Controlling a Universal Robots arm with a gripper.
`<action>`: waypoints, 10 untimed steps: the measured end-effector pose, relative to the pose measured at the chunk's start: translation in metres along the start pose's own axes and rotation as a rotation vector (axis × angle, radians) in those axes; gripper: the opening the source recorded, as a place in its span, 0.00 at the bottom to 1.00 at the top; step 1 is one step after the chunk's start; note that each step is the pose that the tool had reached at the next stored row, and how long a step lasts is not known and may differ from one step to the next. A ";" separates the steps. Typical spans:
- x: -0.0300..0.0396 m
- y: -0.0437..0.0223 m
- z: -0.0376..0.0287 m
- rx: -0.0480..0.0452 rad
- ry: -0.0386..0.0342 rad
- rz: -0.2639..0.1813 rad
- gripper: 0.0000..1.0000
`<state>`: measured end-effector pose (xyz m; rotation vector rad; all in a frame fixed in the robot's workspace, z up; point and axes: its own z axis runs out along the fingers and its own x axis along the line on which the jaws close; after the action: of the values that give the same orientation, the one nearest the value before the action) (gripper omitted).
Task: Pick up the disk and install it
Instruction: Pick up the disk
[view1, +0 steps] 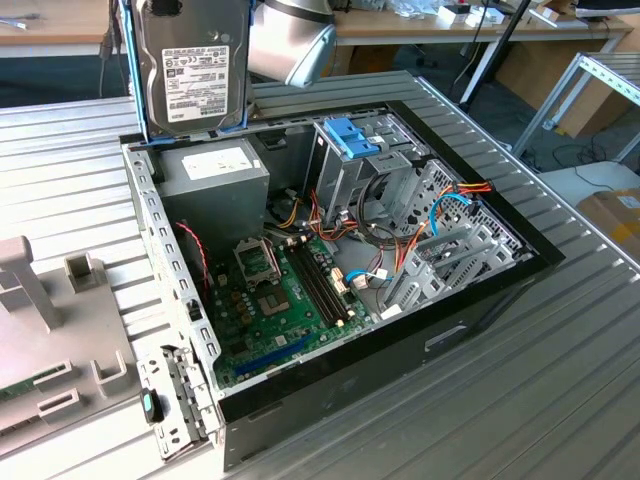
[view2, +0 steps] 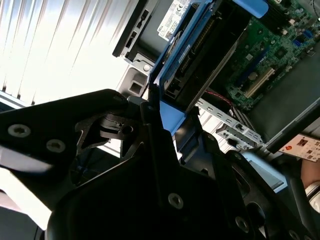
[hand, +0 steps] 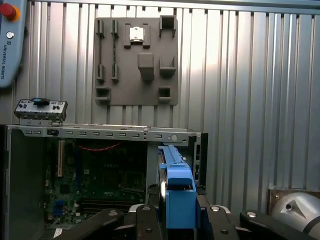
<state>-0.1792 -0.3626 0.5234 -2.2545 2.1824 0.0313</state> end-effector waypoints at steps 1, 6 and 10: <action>0.0003 -0.0001 0.0000 0.0001 0.0000 0.000 0.36; 0.0052 0.0001 0.0000 0.0001 0.0000 0.000 0.36; 0.0054 0.0001 -0.0001 0.0001 0.0000 0.000 0.36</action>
<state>-0.1791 -0.3681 0.5234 -2.2545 2.1823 0.0313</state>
